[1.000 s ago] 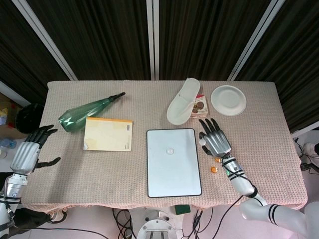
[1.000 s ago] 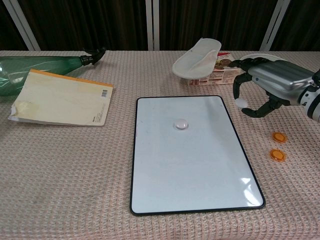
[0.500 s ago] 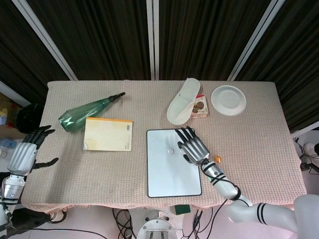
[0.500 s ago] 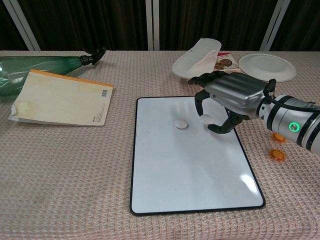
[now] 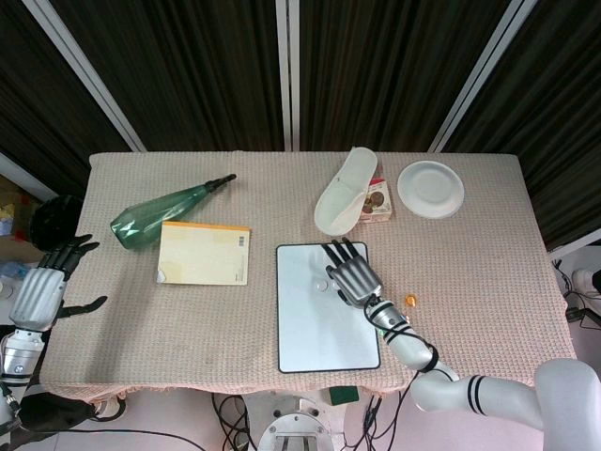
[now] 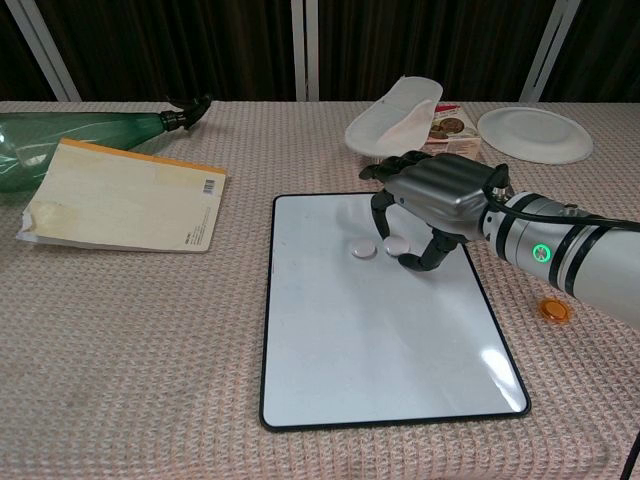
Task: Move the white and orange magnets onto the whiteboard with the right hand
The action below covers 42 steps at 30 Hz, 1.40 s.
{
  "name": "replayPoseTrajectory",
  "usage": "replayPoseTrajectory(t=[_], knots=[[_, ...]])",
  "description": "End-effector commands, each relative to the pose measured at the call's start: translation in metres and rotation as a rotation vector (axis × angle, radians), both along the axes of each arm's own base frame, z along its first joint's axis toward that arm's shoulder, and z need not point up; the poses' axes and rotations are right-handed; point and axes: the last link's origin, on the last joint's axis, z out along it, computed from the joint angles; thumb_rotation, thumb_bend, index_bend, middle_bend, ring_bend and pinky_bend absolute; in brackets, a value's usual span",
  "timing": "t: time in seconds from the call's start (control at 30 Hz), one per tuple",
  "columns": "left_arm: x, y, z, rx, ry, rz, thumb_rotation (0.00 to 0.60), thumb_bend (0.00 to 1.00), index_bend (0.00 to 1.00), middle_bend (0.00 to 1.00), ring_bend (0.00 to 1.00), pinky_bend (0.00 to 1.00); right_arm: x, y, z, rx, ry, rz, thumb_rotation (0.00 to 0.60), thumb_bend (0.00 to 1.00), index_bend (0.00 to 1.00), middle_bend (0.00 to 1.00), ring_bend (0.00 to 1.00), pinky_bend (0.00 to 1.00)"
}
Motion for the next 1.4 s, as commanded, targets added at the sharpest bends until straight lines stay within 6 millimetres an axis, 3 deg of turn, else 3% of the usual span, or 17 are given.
replayPoseTrajectory(t=[0.03, 0.83, 1.4], knots=[[-0.0004, 0.0003, -0.0003, -0.001, 0.000, 0.001, 0.600, 0.11, 0.17, 0.11, 0.10, 0.15, 0.0006, 0.0004, -0.0016, 0.003, 0.003, 0.001, 0.600, 0.33, 0.62, 0.01, 0.00, 0.00], [-0.0030, 0.0003, -0.0007, 0.006, -0.006, -0.003, 0.600, 0.11, 0.17, 0.11, 0.10, 0.15, 0.0057, 0.0020, -0.0093, 0.016, -0.008, 0.004, 0.600, 0.33, 0.60, 0.01, 0.00, 0.00], [-0.0042, 0.0004, -0.0018, 0.000, -0.003, 0.003, 0.600, 0.11, 0.17, 0.11, 0.10, 0.15, 0.0033, 0.0028, -0.0090, 0.022, -0.002, 0.009, 0.600, 0.27, 0.39, 0.01, 0.00, 0.00]])
